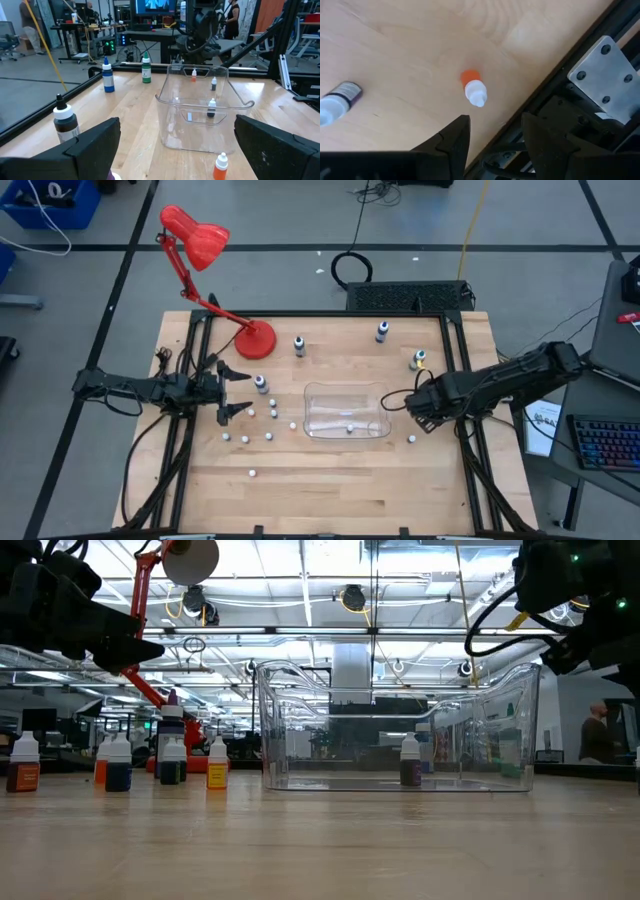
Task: Pick & Place food coloring
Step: Put the small purple food coloring bottle into the transparent bin
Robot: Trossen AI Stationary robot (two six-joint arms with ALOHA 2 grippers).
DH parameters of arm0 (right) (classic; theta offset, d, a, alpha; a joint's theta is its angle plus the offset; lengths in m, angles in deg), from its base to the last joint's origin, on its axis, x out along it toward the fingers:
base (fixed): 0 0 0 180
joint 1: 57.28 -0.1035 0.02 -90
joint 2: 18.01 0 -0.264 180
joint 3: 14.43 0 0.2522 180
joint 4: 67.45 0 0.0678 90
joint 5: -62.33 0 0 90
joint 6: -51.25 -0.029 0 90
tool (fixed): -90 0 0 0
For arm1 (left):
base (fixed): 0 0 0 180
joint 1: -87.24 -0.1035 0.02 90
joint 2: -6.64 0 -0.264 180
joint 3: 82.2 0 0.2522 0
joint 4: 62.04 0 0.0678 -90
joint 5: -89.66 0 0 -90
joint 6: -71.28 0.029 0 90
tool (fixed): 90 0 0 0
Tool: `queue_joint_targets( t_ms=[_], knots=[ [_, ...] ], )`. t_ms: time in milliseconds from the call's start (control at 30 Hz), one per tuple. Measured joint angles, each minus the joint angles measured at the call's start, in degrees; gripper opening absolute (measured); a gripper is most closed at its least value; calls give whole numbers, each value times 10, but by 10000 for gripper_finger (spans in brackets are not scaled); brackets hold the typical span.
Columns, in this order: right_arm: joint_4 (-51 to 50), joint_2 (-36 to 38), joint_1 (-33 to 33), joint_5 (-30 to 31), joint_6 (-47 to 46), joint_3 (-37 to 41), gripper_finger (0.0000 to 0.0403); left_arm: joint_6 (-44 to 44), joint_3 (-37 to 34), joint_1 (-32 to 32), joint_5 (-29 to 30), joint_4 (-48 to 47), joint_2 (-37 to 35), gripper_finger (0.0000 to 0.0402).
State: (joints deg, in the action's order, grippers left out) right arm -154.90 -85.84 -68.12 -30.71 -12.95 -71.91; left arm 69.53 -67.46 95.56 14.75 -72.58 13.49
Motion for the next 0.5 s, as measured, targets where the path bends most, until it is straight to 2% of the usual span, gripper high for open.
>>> queue_joint_targets(
  t_ms=[367, 500],
  knots=[
    [10, -25, -50, -14, -28, 0, 167, 0, 0, 0, 0, 0, 0, 388],
    [74, -27, -64, -30, -45, 5, 167, 0, 0, 0, 0, 0, 0, 388]
  ],
)
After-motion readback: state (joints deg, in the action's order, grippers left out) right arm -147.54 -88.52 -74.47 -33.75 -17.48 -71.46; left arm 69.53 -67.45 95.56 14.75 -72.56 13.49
